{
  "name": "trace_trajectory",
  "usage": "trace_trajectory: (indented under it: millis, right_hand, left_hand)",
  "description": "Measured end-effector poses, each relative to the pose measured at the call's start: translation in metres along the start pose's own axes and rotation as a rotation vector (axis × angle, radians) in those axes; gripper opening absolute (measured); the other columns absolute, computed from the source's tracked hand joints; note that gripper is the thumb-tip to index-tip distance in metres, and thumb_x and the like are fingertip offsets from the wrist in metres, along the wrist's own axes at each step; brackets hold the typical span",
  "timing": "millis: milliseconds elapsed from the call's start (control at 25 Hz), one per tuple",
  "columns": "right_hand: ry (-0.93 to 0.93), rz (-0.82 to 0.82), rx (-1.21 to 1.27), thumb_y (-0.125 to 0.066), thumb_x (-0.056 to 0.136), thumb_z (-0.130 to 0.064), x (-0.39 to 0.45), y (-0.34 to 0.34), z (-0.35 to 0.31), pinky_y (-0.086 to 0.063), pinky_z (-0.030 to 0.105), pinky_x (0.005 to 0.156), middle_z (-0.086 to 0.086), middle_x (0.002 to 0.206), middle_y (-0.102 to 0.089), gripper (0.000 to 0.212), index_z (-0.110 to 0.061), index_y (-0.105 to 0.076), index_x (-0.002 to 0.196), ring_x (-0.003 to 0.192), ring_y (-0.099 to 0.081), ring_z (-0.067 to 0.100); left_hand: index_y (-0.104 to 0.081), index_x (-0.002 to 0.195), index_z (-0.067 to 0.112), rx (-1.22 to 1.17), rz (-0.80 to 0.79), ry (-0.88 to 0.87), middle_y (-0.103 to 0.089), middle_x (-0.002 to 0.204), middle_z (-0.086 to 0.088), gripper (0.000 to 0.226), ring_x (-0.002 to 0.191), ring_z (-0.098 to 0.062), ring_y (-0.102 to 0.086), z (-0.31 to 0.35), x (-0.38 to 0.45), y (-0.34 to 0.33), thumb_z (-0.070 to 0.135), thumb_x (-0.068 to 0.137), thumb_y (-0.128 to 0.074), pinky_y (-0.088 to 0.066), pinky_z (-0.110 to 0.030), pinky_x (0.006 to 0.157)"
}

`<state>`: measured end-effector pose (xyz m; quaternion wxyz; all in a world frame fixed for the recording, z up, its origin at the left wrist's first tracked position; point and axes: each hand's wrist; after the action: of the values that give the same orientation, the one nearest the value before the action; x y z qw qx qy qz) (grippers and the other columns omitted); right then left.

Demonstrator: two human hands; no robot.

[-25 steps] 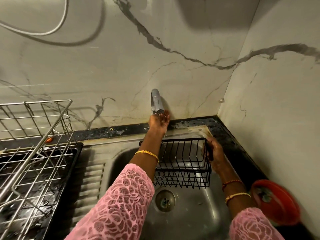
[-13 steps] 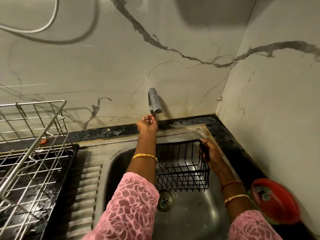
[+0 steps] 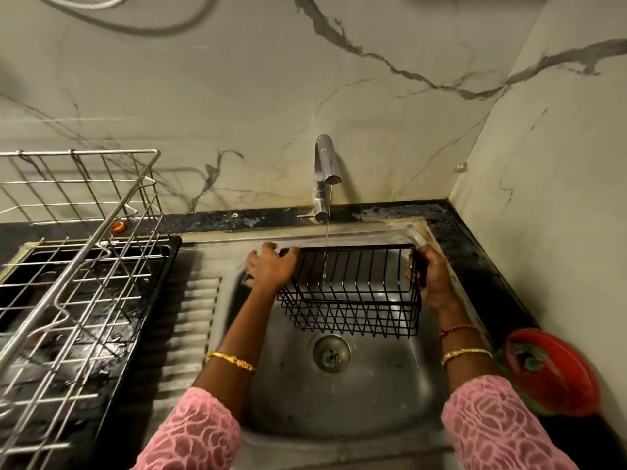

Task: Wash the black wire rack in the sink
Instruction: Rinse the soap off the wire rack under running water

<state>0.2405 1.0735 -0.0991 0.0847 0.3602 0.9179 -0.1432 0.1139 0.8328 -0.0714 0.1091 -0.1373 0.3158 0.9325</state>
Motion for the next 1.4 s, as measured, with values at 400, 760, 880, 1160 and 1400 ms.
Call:
trace_trajectory:
  millis: [400, 760, 880, 1160, 1400]
  right_hand:
    - [0.388, -0.115, -0.146, -0.049, 0.070, -0.021, -0.038, -0.014, -0.014, -0.029, 0.016, 0.043, -0.011, 0.038, -0.039, 0.031, -0.023, -0.045, 0.039, 0.038, -0.033, 0.003]
    - [-0.174, 0.080, -0.121, -0.067, 0.069, -0.018, -0.053, 0.020, 0.051, -0.049, 0.052, 0.089, 0.006, 0.137, -0.042, 0.067, -0.029, -0.044, 0.132, 0.118, -0.048, 0.027]
    - [-0.251, 0.012, -0.010, -0.059, 0.069, -0.007, -0.058, 0.021, 0.049, -0.055, 0.047, 0.072, 0.008, 0.128, -0.048, 0.070, -0.034, -0.044, 0.132, 0.112, -0.054, 0.030]
    - [-0.086, 0.096, -0.105, -0.039, 0.072, 0.012, -0.051, 0.022, 0.030, -0.043, 0.037, 0.063, 0.005, 0.088, -0.054, 0.064, -0.029, -0.055, 0.118, 0.072, -0.051, 0.018]
    - [-0.580, 0.254, -0.078, -0.059, 0.086, -0.010, -0.030, 0.047, 0.121, -0.051, 0.030, 0.048, 0.012, 0.076, -0.058, 0.003, -0.008, -0.058, 0.084, 0.067, -0.056, 0.027]
  left_hand:
    - [-0.057, 0.106, 0.008, -0.716, -0.533, 0.650, -0.058, 0.108, -0.020, 0.069, 0.096, -0.038, -0.056, -0.034, -0.010, 0.004, 0.062, 0.064, -0.066, -0.053, -0.049, 0.075]
    - [-0.055, 0.095, 0.021, -1.053, -0.392, 0.256, -0.051, 0.086, -0.007, 0.041, 0.070, -0.021, -0.052, -0.074, -0.022, -0.024, 0.013, 0.056, -0.043, -0.044, -0.032, 0.063]
    - [-0.056, 0.104, 0.018, -1.052, -0.450, 0.240, -0.055, 0.098, -0.012, 0.051, 0.079, -0.022, -0.055, -0.080, -0.021, -0.023, 0.011, 0.055, -0.041, -0.049, -0.034, 0.067]
    - [-0.057, 0.101, 0.015, -0.941, -0.509, 0.300, -0.061, 0.100, -0.015, 0.042, 0.079, -0.024, -0.058, -0.075, -0.021, -0.026, 0.001, 0.067, -0.037, -0.047, -0.037, 0.071]
    - [-0.039, 0.136, 0.013, -0.414, -0.316, -0.111, -0.055, 0.108, -0.003, 0.054, 0.082, -0.010, -0.056, -0.015, -0.028, -0.020, -0.004, 0.087, -0.054, -0.047, -0.021, 0.066]
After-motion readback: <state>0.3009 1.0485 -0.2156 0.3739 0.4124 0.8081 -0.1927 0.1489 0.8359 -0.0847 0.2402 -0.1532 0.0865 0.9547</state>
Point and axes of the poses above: each hand's wrist, its own x-axis towards the middle knuckle, its own y-axis out of the back of the hand, z = x × y
